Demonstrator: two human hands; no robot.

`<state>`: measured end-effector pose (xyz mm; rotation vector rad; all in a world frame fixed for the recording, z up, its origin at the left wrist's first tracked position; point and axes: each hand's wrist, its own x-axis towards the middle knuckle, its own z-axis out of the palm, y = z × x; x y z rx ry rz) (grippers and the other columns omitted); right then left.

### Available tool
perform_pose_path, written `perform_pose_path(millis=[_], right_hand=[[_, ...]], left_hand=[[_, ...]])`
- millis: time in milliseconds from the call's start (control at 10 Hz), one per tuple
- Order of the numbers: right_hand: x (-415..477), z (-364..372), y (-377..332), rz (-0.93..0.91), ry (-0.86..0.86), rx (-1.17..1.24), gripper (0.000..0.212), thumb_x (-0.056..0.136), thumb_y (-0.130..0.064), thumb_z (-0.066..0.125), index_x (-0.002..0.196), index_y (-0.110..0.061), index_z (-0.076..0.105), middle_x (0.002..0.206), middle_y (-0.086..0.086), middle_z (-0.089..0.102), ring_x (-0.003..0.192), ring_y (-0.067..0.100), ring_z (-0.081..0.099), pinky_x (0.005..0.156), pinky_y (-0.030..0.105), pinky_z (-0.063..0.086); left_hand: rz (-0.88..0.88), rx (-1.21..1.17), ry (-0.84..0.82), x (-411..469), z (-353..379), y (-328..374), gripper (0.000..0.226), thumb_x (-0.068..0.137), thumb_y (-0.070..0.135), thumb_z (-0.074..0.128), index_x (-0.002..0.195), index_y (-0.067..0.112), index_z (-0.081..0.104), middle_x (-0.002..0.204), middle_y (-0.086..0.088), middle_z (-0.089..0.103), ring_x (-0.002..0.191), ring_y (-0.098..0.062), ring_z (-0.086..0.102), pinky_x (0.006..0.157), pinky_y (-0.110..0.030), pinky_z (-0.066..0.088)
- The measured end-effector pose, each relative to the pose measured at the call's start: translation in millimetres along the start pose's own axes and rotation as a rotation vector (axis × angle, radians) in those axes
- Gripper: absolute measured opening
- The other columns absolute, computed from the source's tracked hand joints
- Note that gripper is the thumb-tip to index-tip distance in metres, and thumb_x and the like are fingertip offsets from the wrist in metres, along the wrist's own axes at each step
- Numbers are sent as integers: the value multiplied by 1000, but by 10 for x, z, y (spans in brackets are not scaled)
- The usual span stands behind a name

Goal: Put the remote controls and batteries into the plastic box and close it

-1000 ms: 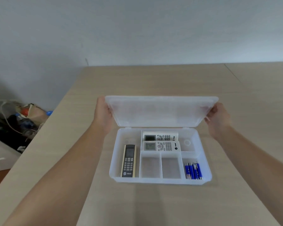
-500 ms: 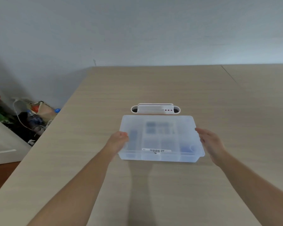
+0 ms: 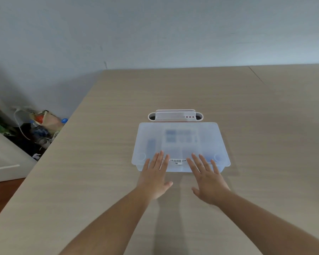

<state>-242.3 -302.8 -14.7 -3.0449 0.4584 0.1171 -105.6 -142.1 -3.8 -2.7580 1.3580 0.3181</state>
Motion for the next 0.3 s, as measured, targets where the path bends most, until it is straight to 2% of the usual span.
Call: perform_pose_path(millis=[100,200,300], right_hand=[[23,-78,-38,5,-121,-70,106,82,-44,53,137,-18,-33,144,0,-37,135,18,-30,118,52,-4],[32,-177,-48,12,-172,-30,102,83,-45,52,143,-19,-27,144,-4,-37,134,15,-33,119,50,-6],[-106,-214,30,26,-157,239,78,89,-37,52,151,-22,8,160,-7,-6,149,15,-4,121,39,4]], left_hand=[[-3,-1,-26,6,22,9,96,89,58,43,153,21,-19,160,-1,-26,149,-18,-22,122,-41,-10],[-9,-14,-53,21,-62,8,96,90,56,45,153,22,-19,160,-1,-26,150,-18,-21,122,-41,-8],[12,-130,-51,-98,-127,-6,85,92,50,44,156,20,-4,164,1,-11,152,-15,-7,123,-38,2]])
